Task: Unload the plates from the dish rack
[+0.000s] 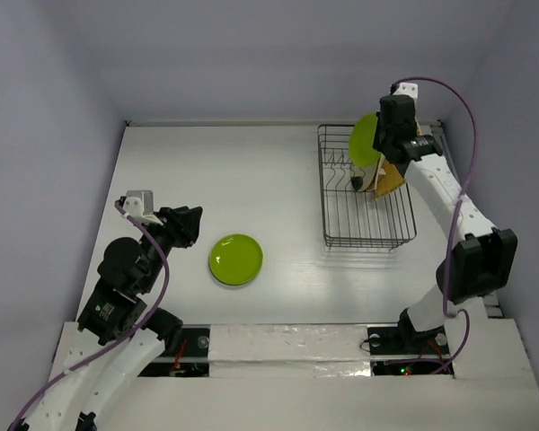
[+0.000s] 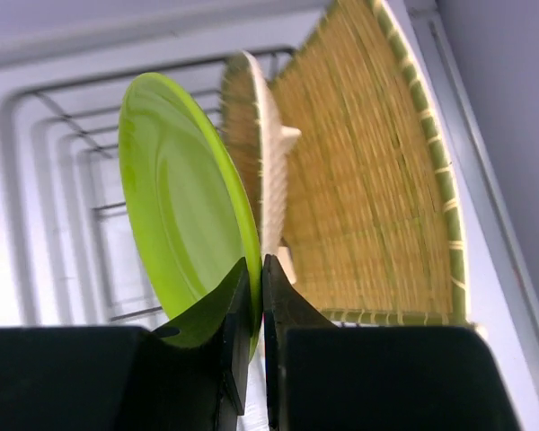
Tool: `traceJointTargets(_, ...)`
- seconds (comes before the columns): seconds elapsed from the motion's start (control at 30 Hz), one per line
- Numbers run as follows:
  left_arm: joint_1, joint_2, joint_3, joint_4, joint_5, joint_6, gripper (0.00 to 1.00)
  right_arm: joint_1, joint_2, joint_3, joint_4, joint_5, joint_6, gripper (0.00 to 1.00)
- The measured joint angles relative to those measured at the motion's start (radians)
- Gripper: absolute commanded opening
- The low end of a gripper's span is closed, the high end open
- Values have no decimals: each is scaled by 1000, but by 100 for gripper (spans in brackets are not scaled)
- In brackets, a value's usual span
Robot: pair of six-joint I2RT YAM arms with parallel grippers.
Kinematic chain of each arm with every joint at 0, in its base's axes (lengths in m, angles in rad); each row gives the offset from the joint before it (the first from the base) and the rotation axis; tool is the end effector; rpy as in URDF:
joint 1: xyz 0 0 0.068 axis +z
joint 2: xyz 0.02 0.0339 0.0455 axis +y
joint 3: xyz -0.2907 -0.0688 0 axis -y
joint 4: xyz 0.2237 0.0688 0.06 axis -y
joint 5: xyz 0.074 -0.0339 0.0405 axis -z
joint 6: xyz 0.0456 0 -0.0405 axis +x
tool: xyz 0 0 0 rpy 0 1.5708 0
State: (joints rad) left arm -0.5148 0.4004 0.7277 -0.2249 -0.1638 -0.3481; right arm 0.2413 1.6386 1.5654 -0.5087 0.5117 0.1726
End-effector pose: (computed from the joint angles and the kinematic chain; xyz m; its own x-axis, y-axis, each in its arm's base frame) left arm 0.0587 -0.0246 0.3677 -0.0339 -0.3675 -0.9294 0.3543 0.8651 -0.3550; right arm 0.3571 0.0649 0.3845 -0.4933 0.0328 -0.8692 0.2777 0.9529 -0.1216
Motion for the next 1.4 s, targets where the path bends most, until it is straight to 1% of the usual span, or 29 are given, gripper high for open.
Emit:
traceJointTargets(0.13,6,0,0,0,2,0,35,8,-106,0,4,-105,11,5)
traceJointTargets(0.27,6,0,0,0,0,0,35,47,-203,-41,56,-277,53,6)
traceJointTargets(0.33,6,0,0,0,-2,0,35,97,-243,-91,100,-356,80,6)
traceJointTargets(0.43,6,0,0,0,-2,0,35,222,-255,-161,138,-446,110,6)
traceJointTargets(0.6,6,3,0,0,-3,0,35,418,-164,-258,200,-581,167,6)
traceJointTargets(0.7,10,3,0,0,-5,0,35,496,-93,-307,236,-653,207,6)
traceJointTargets(0.8,14,3,0,0,-8,0,35,549,-24,-318,257,-694,237,6)
traceJointTargets(1.07,19,3,0,-1,-9,0,35,592,79,-326,334,-754,288,7)
traceJointTargets(1.4,19,2,0,-1,-9,0,35,618,190,-326,361,-802,304,9)
